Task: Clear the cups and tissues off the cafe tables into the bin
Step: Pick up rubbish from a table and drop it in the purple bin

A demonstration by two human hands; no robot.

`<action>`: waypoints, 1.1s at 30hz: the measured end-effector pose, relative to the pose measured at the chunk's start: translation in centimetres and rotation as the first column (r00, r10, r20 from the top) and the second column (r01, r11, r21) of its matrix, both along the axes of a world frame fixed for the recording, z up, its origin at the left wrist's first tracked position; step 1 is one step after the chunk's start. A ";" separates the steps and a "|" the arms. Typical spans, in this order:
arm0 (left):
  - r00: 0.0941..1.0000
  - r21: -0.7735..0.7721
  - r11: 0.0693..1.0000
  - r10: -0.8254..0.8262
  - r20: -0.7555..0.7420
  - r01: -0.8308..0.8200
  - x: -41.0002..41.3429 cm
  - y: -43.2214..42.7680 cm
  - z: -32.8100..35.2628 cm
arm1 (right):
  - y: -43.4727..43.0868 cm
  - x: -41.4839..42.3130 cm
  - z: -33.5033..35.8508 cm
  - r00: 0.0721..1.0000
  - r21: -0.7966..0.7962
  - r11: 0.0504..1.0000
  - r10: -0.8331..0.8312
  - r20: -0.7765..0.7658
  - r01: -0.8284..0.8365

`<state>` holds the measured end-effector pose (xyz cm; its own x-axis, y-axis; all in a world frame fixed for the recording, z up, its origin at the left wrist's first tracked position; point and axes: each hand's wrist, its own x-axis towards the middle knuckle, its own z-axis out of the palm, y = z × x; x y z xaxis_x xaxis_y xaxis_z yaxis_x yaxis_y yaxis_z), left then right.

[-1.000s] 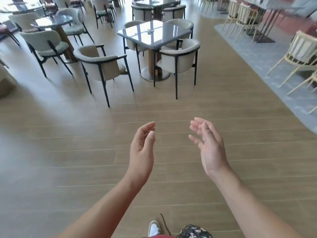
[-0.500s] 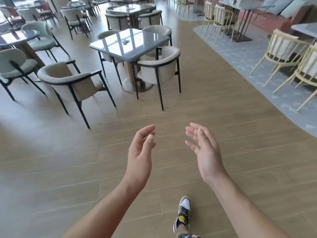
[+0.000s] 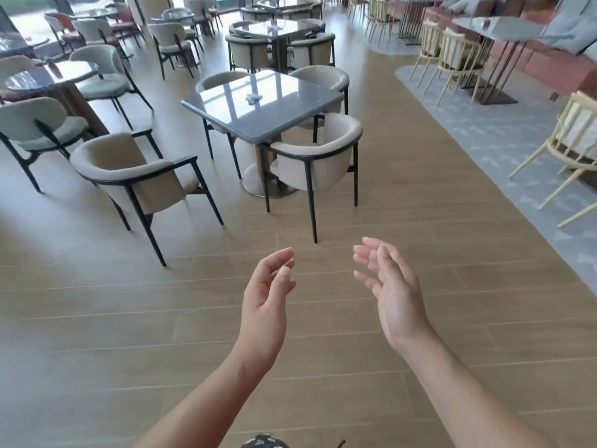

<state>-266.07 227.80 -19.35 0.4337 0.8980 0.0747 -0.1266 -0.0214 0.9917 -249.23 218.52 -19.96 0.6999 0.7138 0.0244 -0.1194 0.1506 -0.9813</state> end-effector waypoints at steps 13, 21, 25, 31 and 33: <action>0.990 -0.002 0.992 0.128 0.050 -0.128 8.4 26.3 -1.8 | 28.1 7.9 -0.5 0.994 -0.012 0.996 0.093 0.057 -0.093; 0.986 0.029 0.987 0.159 0.047 -0.161 10.0 43.0 -0.5 | 46.9 9.5 1.0 0.991 0.011 0.992 0.128 0.025 -0.128; 0.984 0.036 0.983 0.177 0.036 -0.178 11.2 50.0 -0.4 | 54.1 10.7 0.8 0.990 0.014 0.990 0.140 0.024 -0.140; 0.975 0.016 0.976 0.217 0.039 -0.218 15.0 60.3 -1.5 | 64.9 15.0 -0.7 0.988 0.018 0.988 0.153 0.001 -0.153; 0.974 0.012 0.974 0.225 0.032 -0.225 16.8 64.0 -2.0 | 68.7 16.6 -1.3 0.986 0.021 0.986 0.167 -0.004 -0.167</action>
<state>-249.25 291.80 -21.32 0.2180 0.9708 0.0997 -0.1468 -0.0684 0.9868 -232.61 287.23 -21.29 0.5709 0.8202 0.0367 -0.1503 0.1483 -0.9774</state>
